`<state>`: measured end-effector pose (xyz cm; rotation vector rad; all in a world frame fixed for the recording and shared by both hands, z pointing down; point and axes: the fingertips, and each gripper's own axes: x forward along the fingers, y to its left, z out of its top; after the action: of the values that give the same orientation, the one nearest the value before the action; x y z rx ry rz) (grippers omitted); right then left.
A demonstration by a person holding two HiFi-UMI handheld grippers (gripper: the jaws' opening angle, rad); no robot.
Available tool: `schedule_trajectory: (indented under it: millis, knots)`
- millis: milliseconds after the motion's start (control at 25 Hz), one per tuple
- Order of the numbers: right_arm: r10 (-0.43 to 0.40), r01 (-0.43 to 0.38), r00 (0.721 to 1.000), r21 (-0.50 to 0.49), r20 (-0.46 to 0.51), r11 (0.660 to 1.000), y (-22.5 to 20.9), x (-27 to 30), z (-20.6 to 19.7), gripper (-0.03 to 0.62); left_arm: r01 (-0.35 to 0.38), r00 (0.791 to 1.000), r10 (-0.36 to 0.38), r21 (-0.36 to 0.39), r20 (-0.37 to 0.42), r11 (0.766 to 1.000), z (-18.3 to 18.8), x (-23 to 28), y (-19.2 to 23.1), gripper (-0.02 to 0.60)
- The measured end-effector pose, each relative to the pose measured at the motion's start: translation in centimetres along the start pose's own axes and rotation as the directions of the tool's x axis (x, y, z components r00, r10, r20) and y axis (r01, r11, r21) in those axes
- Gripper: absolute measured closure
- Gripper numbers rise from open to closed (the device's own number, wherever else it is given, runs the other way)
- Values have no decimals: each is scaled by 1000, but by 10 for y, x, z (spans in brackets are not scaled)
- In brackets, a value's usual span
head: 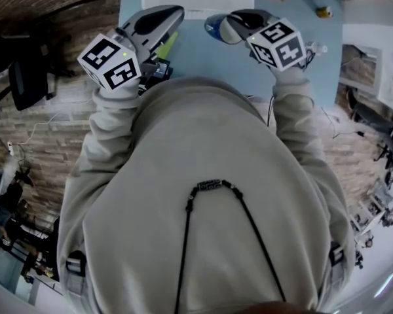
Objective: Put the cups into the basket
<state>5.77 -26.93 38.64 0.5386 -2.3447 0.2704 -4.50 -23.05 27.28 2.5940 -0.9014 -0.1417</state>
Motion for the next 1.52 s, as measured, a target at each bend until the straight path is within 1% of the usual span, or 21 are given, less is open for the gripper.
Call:
schedule_trajectory:
  millis: [120,200,240,360,440,600,800,960,1040,1120,1280,1520]
  knots:
    - [-21,22,1000,-31,11,999,-9,-5,18,546,1,1000,-1,0,4,1000,10,4,4,584]
    - [-23,24,1000,-35,18,999,-17,-8,28,546,5,1000,-5,0,15,1000,17,9,9,584]
    - [-21,21,1000,-33,22,999,-20,-8,34,546,8,1000,-9,6,19,1000,21,10,10,584]
    - [-16,18,999,-38,36,999,-26,-3,52,546,21,1000,-22,56,18,998,34,14,13,584]
    - [-18,19,1000,-52,23,998,-30,5,58,546,27,999,-29,64,17,998,39,16,19,584]
    - [-6,5,1000,-79,-21,997,-43,19,59,546,16,1000,-16,24,20,1000,39,26,42,584]
    - [13,-16,999,-77,-46,997,-63,32,57,546,-2,1000,2,-24,13,1000,33,41,61,584]
    - [29,-34,997,-73,-69,997,-73,62,59,546,-23,999,25,-97,21,995,24,36,85,584]
    - [47,-53,995,-67,-89,996,-76,78,57,546,-36,999,37,-126,5,991,14,33,98,584]
    - [63,-69,992,-57,-109,996,-80,93,53,546,-43,999,42,-134,-15,990,7,37,109,584]
    - [82,-89,986,-38,-147,995,-88,118,42,546,-51,999,47,-147,-28,988,7,48,124,584]
    - [108,-118,972,-32,-210,993,-109,160,30,546,-68,996,57,-196,-62,978,-7,62,158,584]
